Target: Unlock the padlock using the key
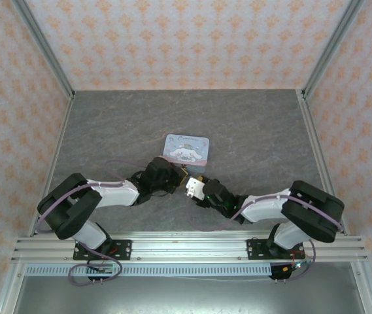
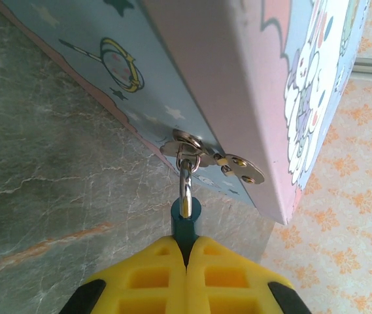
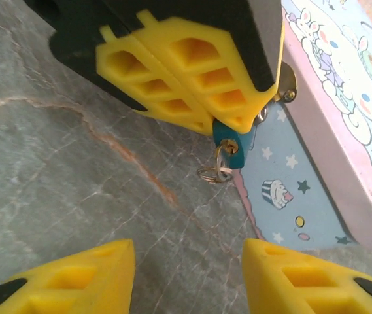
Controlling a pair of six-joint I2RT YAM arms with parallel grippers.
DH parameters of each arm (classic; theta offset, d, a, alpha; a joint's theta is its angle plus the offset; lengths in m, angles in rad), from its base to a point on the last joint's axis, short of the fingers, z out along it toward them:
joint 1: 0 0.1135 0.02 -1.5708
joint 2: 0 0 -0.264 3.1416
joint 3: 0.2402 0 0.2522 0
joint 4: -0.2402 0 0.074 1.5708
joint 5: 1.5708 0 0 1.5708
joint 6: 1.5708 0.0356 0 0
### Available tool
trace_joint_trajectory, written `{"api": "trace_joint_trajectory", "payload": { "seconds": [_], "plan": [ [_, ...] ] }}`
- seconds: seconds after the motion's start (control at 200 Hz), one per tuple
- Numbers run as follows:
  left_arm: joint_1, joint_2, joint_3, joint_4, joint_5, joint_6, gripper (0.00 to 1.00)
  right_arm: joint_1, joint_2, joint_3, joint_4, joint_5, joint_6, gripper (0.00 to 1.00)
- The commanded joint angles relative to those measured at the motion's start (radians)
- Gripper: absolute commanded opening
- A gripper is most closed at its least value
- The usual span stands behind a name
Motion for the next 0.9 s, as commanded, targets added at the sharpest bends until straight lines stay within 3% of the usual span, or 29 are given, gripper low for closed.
{"api": "trace_joint_trajectory", "payload": {
  "seconds": [0.0, 0.33, 0.611, 0.896],
  "plan": [
    [-0.005, -0.026, 0.033, -0.015, 0.003, -0.013, 0.03, 0.006, 0.040, 0.035, 0.131, 0.069, -0.063, 0.46],
    [-0.004, -0.024, 0.038, -0.022, 0.007, -0.013, 0.03, 0.006, 0.104, 0.060, 0.193, 0.050, -0.054, 0.41],
    [-0.005, -0.029, 0.045, -0.031, 0.011, -0.010, 0.03, 0.005, 0.126, 0.074, 0.192, 0.061, -0.037, 0.25],
    [-0.005, -0.028, 0.045, -0.036, 0.014, -0.011, 0.03, 0.000, 0.142, 0.083, 0.226, 0.064, -0.001, 0.21]
  ]
}}
